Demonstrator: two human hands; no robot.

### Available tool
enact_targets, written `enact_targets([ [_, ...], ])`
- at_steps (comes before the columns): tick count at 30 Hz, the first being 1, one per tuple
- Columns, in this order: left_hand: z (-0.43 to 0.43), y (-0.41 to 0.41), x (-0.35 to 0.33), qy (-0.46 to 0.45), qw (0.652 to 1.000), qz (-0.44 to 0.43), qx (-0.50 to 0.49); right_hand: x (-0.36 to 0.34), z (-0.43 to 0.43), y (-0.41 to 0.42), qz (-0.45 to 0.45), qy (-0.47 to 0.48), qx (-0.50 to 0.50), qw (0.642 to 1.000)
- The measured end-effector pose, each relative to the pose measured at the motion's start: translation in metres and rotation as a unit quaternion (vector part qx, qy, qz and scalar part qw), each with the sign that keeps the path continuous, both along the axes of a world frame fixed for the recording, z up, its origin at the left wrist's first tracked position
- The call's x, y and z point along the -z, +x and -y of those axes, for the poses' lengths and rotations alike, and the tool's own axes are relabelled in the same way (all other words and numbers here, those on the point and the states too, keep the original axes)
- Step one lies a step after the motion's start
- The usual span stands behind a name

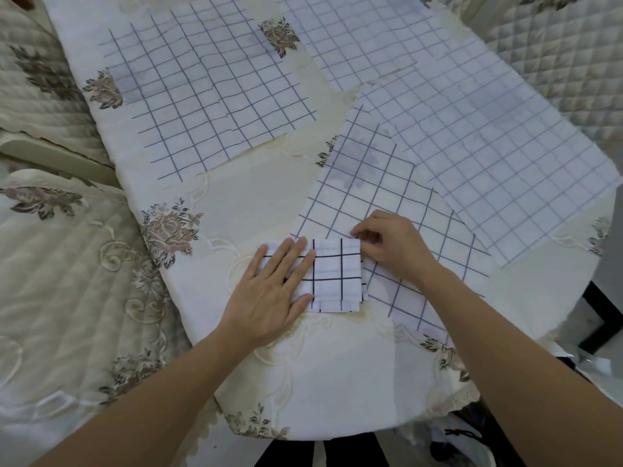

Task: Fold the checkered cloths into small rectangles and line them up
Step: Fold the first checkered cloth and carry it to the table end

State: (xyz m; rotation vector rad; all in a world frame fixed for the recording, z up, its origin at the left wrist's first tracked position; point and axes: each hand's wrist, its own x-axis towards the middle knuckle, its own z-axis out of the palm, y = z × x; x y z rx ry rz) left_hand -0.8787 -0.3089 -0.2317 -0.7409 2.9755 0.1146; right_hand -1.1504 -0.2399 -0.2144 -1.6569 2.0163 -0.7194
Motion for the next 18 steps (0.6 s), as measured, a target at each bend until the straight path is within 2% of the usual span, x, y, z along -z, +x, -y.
enact_targets([
  [6, -0.001, 0.0, -0.001, 0.001, 1.0, 0.0, -0.003, -0.005, 0.009, -0.007, 0.075, 0.064, 0.047, 0.994],
  [14, -0.003, -0.014, -0.012, 0.021, 0.999, -0.012, -0.042, -0.013, 0.013, -0.005, 0.033, 0.07, -0.062, 0.995],
  [18, -0.006, -0.013, -0.01, 0.026, 0.998, -0.028, -0.051, -0.016, 0.014, -0.007, 0.076, 0.073, -0.03, 0.994],
])
